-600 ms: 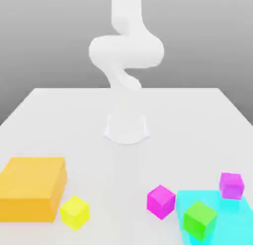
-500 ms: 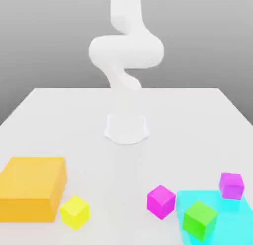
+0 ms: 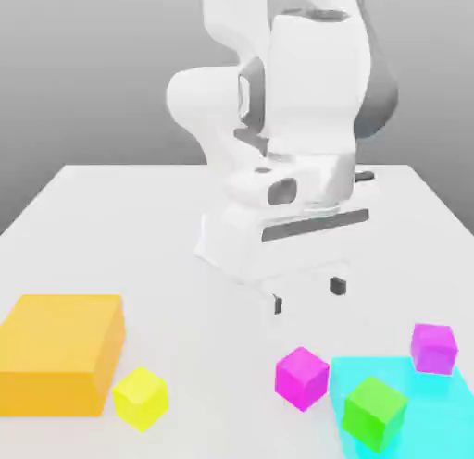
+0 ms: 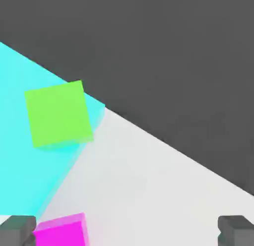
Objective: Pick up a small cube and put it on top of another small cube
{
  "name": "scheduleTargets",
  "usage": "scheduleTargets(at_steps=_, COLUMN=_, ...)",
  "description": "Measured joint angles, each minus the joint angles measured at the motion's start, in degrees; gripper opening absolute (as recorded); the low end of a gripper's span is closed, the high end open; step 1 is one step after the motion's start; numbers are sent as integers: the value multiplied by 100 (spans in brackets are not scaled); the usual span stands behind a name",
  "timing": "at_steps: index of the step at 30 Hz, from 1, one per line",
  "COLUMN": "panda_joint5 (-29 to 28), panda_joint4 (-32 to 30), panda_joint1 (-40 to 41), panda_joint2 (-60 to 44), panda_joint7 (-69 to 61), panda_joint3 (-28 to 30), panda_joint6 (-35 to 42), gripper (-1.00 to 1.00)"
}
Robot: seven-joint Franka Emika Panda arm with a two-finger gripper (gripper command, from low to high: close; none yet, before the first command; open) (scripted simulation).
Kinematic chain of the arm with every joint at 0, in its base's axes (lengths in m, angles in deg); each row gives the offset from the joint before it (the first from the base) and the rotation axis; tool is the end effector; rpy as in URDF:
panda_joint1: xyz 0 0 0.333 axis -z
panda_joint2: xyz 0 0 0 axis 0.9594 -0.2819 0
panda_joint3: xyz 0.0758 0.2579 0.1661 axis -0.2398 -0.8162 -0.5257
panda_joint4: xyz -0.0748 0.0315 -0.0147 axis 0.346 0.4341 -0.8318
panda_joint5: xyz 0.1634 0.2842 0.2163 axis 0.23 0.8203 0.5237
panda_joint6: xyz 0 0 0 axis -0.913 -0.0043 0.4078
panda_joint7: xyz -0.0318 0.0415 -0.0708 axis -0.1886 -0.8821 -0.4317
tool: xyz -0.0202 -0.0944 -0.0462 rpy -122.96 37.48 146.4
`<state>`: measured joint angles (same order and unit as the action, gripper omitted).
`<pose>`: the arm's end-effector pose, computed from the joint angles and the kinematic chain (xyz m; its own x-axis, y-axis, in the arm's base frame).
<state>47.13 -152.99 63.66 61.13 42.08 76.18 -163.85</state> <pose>0.4165 0.0872 0.2613 0.9841 -0.1409 0.1082 -0.1391 -0.9900 -0.0240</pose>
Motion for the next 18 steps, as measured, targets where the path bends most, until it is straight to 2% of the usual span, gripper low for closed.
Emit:
scheduleTargets(at_steps=3, panda_joint5=84, panda_joint4=-269, panda_joint1=-80, panda_joint2=-619, panda_joint7=-391, panda_joint3=-76, panda_joint6=-384, gripper=0)
scheduleTargets(at_steps=9, panda_joint5=-40, panda_joint4=-144, panda_joint1=-166, panda_joint2=-1863, panda_joint7=-378, panda_joint3=31, panda_joint6=-1379, gripper=0)
scheduleTargets(at_steps=10, panda_joint5=-55, panda_joint4=-122, panda_joint1=-185, panda_joint2=-1994, panda_joint7=-368, panda_joint3=54, panda_joint6=-1486, gripper=-100)
scheduleTargets(at_steps=18, panda_joint5=-53, panda_joint4=-147, panda_joint1=-155, panda_joint2=-1849, panda_joint7=-367, panda_joint3=21, panda_joint6=-1361, gripper=-100)
